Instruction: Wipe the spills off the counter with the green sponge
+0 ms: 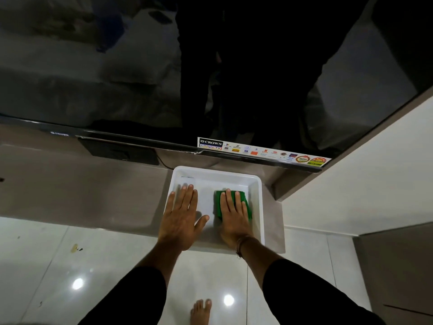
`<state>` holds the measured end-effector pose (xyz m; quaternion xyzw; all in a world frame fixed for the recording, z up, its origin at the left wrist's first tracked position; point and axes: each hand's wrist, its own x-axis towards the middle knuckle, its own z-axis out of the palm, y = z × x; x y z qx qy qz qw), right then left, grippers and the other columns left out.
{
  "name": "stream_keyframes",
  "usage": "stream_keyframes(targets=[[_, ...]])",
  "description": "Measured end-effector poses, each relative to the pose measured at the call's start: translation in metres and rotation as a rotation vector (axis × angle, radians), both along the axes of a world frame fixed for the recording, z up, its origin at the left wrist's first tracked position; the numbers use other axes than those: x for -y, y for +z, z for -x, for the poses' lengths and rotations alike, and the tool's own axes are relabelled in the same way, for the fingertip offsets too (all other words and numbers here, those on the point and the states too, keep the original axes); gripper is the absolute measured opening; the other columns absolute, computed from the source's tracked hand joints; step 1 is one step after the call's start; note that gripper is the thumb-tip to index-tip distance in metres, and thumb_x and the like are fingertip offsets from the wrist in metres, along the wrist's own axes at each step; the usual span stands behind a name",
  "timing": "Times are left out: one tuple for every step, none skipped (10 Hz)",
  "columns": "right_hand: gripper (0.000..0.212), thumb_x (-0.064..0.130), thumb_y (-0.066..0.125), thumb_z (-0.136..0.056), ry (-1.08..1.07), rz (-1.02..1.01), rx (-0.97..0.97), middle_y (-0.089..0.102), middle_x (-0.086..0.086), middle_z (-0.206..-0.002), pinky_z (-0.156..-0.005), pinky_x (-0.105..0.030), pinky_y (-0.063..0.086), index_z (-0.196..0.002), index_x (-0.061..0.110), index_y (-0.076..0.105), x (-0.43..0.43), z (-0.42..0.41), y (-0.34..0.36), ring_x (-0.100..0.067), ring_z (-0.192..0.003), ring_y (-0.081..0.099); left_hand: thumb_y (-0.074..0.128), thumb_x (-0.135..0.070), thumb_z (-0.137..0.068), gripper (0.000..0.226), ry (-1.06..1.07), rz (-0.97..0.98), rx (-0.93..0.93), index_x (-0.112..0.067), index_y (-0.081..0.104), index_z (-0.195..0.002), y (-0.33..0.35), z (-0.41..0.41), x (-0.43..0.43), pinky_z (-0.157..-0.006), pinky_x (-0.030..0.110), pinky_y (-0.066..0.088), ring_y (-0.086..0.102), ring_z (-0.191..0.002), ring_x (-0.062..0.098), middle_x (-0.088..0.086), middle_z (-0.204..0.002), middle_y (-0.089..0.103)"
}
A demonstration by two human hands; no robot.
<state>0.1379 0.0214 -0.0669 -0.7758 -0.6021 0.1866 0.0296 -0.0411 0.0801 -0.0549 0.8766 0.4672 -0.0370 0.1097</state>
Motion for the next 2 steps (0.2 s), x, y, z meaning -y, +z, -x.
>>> stream_keyframes(targets=[[0.092,0.027,0.058,-0.097,0.028,0.006,-0.026,-0.011,-0.003,-0.170,-0.122,-0.050,-0.010,-0.158,0.021,-0.011,0.002,-0.005,0.010,-0.032,-0.153,-0.019,0.009,-0.070,-0.100,0.089,0.008,-0.005,-0.005,-0.010,0.005,-0.165,0.006,-0.002,0.005,-0.129,0.057,0.007,-0.009,-0.159,0.033,0.016,-0.173,-0.006],[0.101,0.025,0.065,-0.090,0.002,-0.114,-0.152,-0.013,-0.002,-0.170,-0.126,-0.051,-0.002,-0.158,0.020,-0.009,0.033,-0.013,0.034,-0.029,-0.153,-0.020,0.017,-0.069,-0.102,0.086,0.011,-0.037,0.054,-0.010,0.009,-0.164,0.022,-0.013,0.031,-0.129,0.058,0.012,-0.006,-0.159,0.033,0.014,-0.173,-0.001]])
